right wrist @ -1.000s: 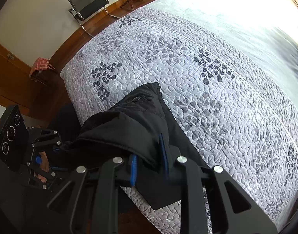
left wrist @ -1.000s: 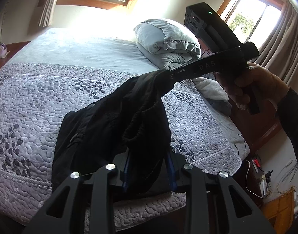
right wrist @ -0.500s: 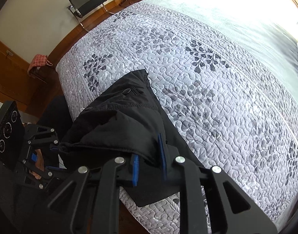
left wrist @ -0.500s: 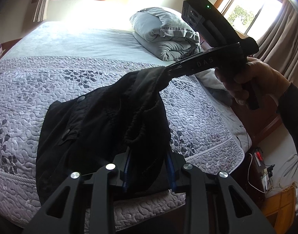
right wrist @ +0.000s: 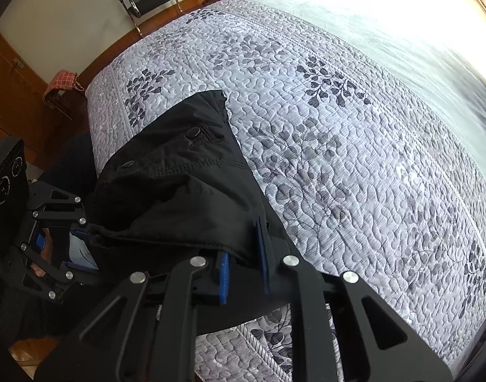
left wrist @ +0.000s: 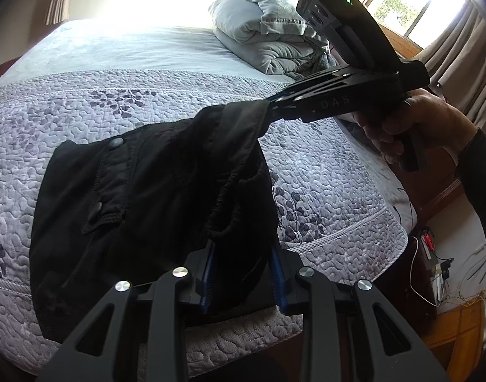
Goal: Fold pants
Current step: 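Lower the folded pants onto the bedspread and open both tools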
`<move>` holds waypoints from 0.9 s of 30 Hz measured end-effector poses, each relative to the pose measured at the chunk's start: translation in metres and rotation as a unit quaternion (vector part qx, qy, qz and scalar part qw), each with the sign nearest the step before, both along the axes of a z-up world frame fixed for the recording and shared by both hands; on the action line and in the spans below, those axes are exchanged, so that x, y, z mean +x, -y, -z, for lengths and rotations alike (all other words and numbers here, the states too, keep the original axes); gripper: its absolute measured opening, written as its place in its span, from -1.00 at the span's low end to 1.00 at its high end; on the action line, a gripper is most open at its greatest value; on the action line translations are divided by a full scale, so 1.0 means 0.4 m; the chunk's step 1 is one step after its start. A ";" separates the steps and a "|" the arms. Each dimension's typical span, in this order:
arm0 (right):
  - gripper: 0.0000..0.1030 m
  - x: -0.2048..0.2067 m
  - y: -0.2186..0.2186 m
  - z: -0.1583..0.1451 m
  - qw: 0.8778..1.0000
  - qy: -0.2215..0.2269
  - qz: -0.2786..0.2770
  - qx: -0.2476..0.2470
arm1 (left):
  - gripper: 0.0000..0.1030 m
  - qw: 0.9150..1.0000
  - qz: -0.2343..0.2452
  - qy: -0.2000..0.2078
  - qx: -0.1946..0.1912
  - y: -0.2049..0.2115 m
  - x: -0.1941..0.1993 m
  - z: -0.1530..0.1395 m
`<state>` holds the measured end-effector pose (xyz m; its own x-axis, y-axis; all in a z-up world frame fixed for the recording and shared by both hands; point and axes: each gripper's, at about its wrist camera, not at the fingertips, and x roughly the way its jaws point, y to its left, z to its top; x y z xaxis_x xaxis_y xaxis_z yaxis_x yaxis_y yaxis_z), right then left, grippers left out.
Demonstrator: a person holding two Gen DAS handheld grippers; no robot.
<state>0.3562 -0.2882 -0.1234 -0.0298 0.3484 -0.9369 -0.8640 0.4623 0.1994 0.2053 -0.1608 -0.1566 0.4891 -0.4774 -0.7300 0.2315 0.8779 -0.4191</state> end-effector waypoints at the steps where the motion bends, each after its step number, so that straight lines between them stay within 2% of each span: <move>1: -0.74 0.001 0.005 0.009 1.000 -0.001 -0.001 -0.001 | -0.42 1.000 0.001 -0.003 0.001 0.005 0.002 0.008; 16: -0.75 -0.006 0.056 0.122 0.999 0.012 -0.041 -0.012 | -0.42 0.999 0.012 -0.043 0.017 0.074 0.022 0.113; 27: -0.73 -0.007 0.092 0.185 0.999 0.011 -0.045 -0.012 | -0.42 0.998 0.010 -0.059 0.033 0.109 0.028 0.173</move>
